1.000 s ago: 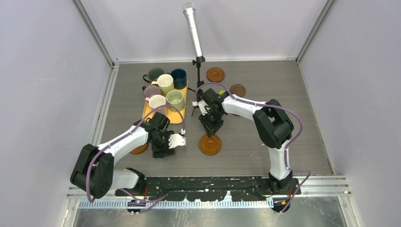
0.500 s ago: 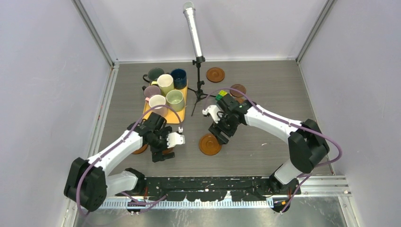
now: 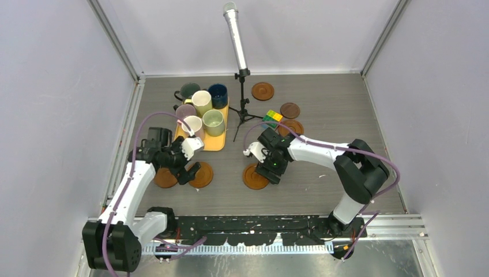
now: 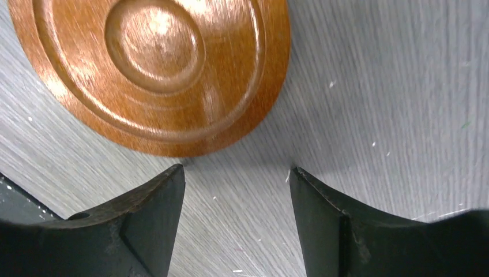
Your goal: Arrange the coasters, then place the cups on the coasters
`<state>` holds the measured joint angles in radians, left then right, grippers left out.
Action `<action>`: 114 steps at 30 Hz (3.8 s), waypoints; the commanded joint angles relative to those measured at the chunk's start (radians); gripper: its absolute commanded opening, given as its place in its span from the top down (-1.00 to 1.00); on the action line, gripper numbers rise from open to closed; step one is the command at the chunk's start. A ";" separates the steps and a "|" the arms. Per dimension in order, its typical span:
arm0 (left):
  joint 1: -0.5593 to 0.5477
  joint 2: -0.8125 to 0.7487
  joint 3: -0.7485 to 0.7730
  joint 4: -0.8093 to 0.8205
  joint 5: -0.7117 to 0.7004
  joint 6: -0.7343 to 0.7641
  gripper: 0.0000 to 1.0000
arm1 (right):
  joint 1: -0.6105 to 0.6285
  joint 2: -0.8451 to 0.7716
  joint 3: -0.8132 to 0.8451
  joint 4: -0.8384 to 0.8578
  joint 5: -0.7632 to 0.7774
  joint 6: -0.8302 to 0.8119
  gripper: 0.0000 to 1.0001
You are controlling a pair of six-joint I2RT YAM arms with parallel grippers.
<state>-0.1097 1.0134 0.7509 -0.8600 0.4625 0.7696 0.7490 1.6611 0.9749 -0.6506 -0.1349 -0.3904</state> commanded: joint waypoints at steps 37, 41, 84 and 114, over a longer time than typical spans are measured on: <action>0.144 -0.005 0.133 -0.132 0.217 -0.088 -0.99 | -0.523 -0.092 0.252 -0.007 -0.141 0.182 -0.23; 0.145 -0.004 0.136 -0.134 0.215 -0.094 -0.99 | -0.576 0.039 0.351 -0.002 -0.083 0.203 -0.21; 0.143 -0.039 0.133 -0.131 0.205 -0.105 -0.99 | -0.397 0.092 0.067 -0.010 -0.007 0.065 0.18; 0.143 -0.047 0.131 -0.140 0.213 -0.124 -0.99 | -0.180 0.052 0.154 -0.056 0.001 0.159 -0.23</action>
<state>0.0288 0.9733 0.8566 -0.9962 0.6518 0.6529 0.5705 1.7653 1.1088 -0.6533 -0.0937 -0.2649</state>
